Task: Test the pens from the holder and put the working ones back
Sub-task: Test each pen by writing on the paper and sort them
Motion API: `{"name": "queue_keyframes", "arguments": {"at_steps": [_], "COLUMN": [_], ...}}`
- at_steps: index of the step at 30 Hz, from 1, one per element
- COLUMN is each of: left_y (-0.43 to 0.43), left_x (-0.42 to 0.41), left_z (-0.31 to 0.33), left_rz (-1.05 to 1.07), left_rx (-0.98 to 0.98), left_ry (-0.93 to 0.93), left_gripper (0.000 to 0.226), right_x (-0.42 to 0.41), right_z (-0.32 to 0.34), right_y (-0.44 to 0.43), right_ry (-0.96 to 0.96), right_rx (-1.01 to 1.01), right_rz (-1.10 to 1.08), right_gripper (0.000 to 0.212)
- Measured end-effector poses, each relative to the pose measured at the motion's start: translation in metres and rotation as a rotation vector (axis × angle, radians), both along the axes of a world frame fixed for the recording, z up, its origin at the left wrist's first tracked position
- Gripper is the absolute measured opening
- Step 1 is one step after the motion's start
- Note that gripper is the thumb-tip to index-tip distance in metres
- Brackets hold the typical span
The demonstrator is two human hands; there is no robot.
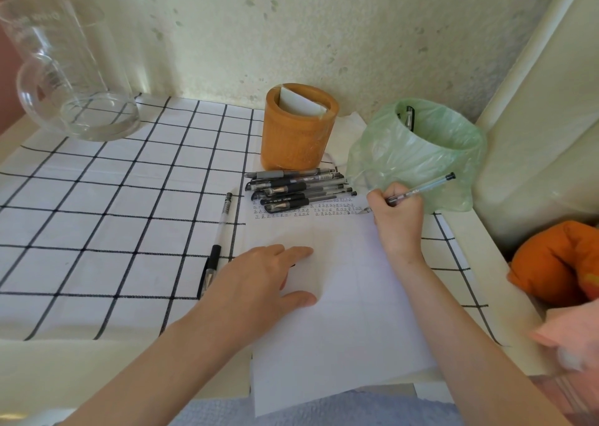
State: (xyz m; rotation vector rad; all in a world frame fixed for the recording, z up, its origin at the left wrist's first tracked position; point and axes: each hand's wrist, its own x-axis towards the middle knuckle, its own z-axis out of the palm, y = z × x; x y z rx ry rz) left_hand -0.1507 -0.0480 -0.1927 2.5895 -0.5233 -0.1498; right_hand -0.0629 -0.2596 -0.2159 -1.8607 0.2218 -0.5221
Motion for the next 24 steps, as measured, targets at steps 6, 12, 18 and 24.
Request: {"name": "queue_keyframes", "arguments": {"at_steps": [6, 12, 18, 24], "left_y": [0.0, 0.0, 0.003, 0.008], "left_x": [0.0, -0.003, 0.004, 0.005], "left_z": [0.002, 0.009, 0.017, 0.026], "left_rz": [-0.015, 0.02, 0.119, 0.255], "left_rx": [-0.01, -0.229, -0.575, -0.86], "left_ry": [0.035, 0.059, 0.184, 0.122], "left_gripper": [0.06, 0.044, 0.05, 0.07], "right_x": [0.0, -0.013, -0.04, -0.058], "right_z": [0.0, 0.026, 0.053, 0.063], "right_y": [-0.001, 0.01, 0.032, 0.038], "right_ry": [-0.001, -0.034, 0.16, 0.224], "right_rx": [-0.009, 0.216, 0.464, 0.532], "right_rz": [0.004, 0.049, 0.293, 0.413], "right_gripper": [0.037, 0.043, 0.035, 0.025]}}
